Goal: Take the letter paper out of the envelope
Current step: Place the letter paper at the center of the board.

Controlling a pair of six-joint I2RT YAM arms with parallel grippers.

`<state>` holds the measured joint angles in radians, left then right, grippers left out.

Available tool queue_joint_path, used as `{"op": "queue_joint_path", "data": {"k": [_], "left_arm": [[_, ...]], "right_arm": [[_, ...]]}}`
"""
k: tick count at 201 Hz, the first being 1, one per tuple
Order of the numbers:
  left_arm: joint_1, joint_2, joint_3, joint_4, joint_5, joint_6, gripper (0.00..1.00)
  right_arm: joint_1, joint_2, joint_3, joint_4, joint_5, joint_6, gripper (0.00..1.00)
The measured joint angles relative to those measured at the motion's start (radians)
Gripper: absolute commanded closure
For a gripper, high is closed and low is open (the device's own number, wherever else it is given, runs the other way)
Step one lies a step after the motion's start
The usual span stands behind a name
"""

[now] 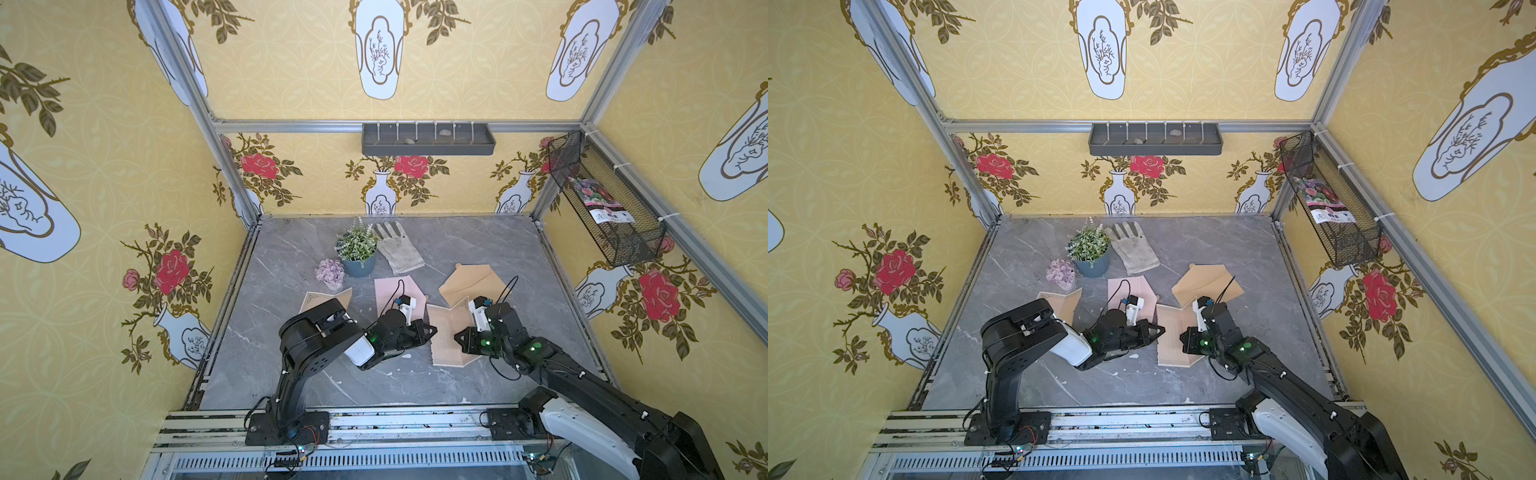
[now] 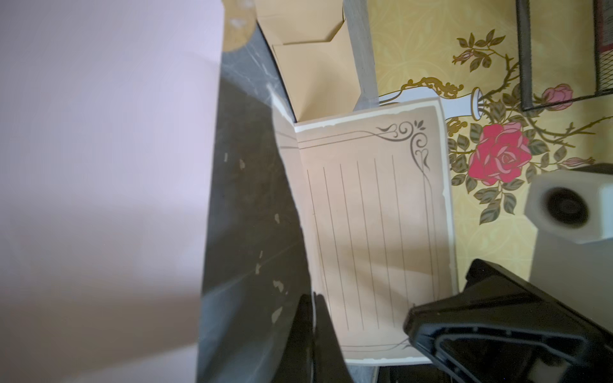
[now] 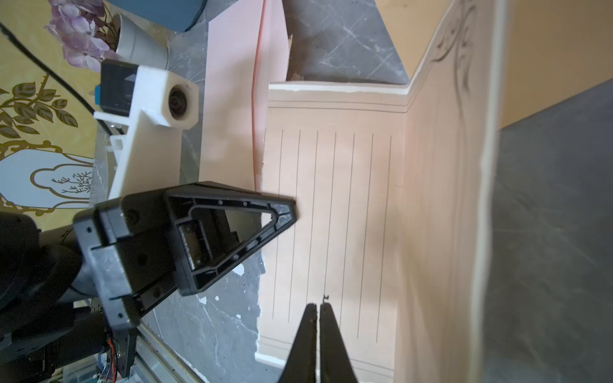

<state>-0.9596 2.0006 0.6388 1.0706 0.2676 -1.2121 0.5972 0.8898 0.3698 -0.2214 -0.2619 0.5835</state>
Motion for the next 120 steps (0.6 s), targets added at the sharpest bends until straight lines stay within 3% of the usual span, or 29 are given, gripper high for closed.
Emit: {"op": "queue_joint_path", "data": {"k": [59, 120], "left_arm": [[-0.010, -0.050, 0.000, -0.086, -0.029, 0.023, 1.00], [-0.013, -0.031, 0.007, -0.149, -0.058, 0.041, 1.00]], "right_arm": [[-0.093, -0.019, -0.104, 0.045, 0.016, 0.018, 1.00], [-0.104, 0.141, -0.056, 0.045, 0.142, 0.082, 1.00]]}}
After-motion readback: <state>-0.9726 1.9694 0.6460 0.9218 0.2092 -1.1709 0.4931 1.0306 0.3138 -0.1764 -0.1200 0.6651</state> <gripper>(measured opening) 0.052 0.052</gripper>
